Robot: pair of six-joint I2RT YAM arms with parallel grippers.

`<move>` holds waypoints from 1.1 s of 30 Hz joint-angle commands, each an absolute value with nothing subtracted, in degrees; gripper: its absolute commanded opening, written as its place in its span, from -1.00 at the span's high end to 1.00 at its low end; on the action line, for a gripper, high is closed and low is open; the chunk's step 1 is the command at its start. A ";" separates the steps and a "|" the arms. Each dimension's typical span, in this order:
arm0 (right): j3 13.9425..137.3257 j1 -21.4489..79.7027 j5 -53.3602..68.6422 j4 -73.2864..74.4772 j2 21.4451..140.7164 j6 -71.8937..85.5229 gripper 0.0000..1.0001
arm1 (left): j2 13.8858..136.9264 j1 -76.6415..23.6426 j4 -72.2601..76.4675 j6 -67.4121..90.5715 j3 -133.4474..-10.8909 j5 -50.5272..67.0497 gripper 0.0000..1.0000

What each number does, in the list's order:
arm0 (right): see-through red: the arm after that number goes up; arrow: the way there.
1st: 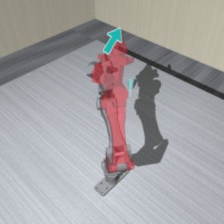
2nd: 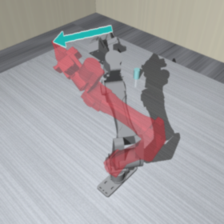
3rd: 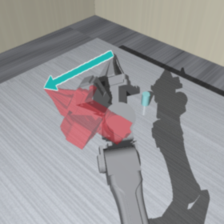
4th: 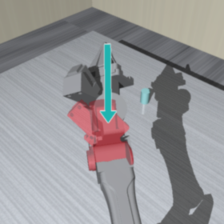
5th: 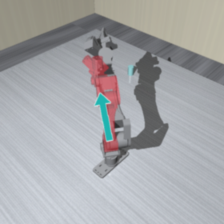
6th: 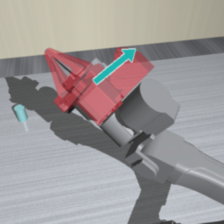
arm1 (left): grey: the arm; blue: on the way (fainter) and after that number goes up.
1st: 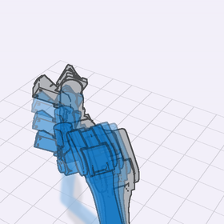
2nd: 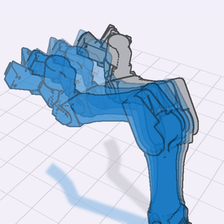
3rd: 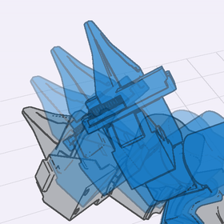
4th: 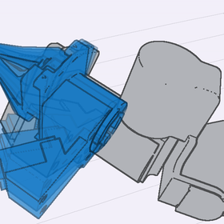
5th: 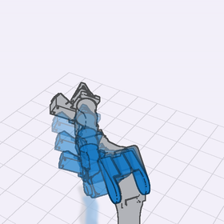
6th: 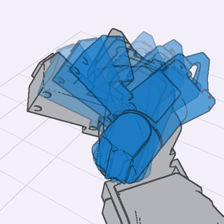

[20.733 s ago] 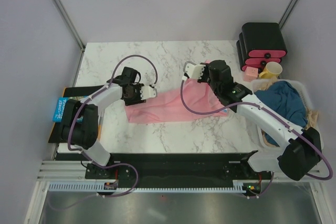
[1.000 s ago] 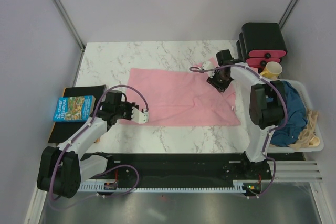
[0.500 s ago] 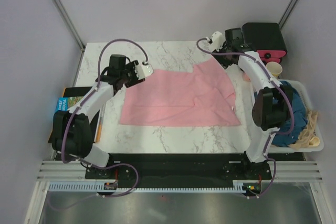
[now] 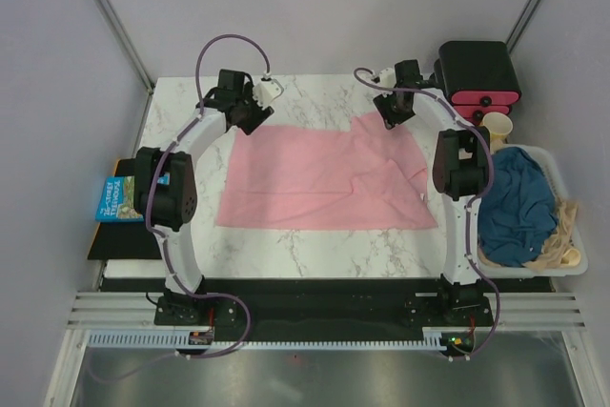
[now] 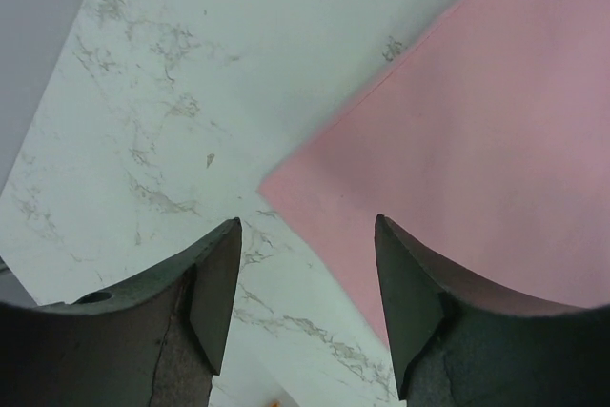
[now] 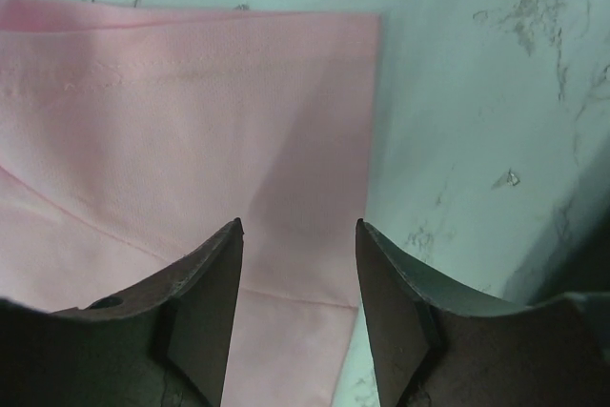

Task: Fold and stack the t-shirts
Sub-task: Grap the side of the flattened tshirt furthest away from the robot with both arms

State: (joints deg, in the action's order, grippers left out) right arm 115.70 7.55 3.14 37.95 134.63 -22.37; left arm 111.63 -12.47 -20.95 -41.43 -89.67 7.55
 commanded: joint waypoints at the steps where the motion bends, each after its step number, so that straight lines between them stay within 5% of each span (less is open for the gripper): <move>1: 122.86 6.50 6.06 36.48 136.66 -18.99 -0.16 | 116.27 -12.13 -23.11 -40.16 -95.52 3.79 -0.30; 25: 133.06 6.33 7.91 30.85 148.62 -14.85 -0.09 | 123.66 -11.69 -23.47 -58.27 -98.70 0.62 -0.28; 33: 134.03 6.33 8.88 30.59 150.12 -13.71 0.18 | 124.10 -11.69 -23.47 -62.48 -98.35 0.79 -0.26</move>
